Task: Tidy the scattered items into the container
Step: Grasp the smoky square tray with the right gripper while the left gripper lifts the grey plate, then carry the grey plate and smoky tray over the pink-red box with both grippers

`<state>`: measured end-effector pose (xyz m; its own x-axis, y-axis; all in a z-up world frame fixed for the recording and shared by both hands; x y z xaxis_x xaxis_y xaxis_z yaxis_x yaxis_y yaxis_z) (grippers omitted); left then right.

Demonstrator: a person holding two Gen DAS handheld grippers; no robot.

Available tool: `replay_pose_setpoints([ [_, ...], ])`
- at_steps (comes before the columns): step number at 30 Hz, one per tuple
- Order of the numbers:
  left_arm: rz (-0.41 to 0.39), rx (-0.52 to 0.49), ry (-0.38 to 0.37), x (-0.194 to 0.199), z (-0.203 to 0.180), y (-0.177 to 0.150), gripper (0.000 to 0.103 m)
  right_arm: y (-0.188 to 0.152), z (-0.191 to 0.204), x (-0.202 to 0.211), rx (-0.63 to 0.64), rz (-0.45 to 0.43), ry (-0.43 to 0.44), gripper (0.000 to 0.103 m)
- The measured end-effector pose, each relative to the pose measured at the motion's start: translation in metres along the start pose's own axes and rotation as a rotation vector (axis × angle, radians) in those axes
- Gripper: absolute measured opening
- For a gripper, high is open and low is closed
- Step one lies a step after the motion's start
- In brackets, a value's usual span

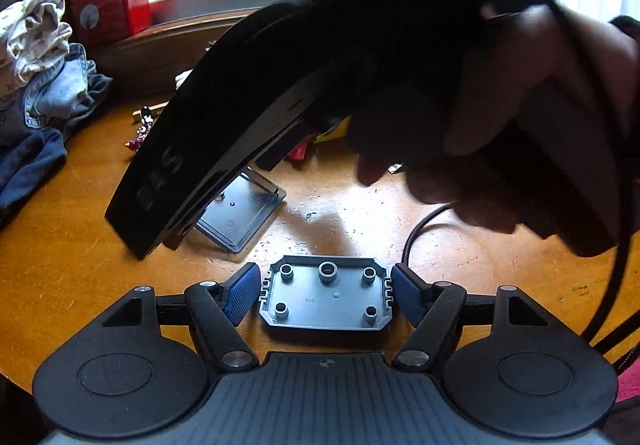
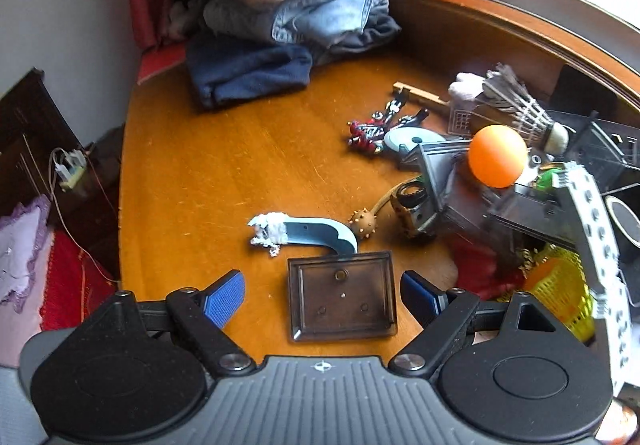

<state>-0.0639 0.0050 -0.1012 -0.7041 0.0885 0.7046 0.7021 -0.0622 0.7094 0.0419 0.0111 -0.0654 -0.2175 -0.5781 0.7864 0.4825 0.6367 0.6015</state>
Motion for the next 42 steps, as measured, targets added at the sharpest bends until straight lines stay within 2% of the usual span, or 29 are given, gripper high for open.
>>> replay_pose_setpoints([
  [2,-0.003,-0.003,-0.003,-0.001,0.001,0.0,0.073,0.0,0.003,-0.009,0.007,0.018,-0.017,0.085],
  [5,-0.006,-0.008,-0.009,-0.002,0.004,0.0,0.074,-0.003,0.004,-0.015,0.031,0.023,-0.055,0.076],
  [6,-0.007,-0.01,-0.012,-0.002,0.004,0.0,0.074,-0.005,0.004,-0.016,0.043,0.019,-0.072,0.066],
  [7,-0.008,-0.013,-0.014,-0.002,0.004,0.0,0.074,-0.005,0.003,-0.014,0.048,0.016,-0.087,0.063],
  [9,-0.015,-0.011,-0.012,-0.001,0.005,0.0,0.069,-0.007,-0.003,-0.008,0.02,0.01,-0.091,0.063],
  [15,-0.029,0.001,-0.013,-0.001,0.01,0.0,0.069,-0.02,-0.032,0.035,-0.106,-0.106,-0.135,0.063],
  [24,-0.079,-0.035,-0.064,-0.004,0.005,0.023,0.069,-0.076,-0.08,0.118,-0.35,-0.254,-0.234,0.063],
  [35,-0.125,-0.152,-0.223,-0.013,-0.056,0.065,0.069,-0.168,-0.107,0.185,-0.603,-0.333,-0.401,0.063],
  [42,-0.14,-0.185,-0.268,-0.017,-0.104,0.085,0.069,-0.203,-0.126,0.223,-0.656,-0.389,-0.445,0.063],
])
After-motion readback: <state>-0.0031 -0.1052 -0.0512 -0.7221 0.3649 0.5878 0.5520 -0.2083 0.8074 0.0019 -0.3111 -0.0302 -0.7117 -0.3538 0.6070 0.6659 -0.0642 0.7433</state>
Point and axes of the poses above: each gripper's, at about its wrist camera, not at the fingertips, and x roughly against the way its jaws point, z to its left, y to its top, the point moved 4 cm from there along -x, roughly the way its jaws point, and after that the axes turned 2 degrees about -y, right-handed, at the moved point
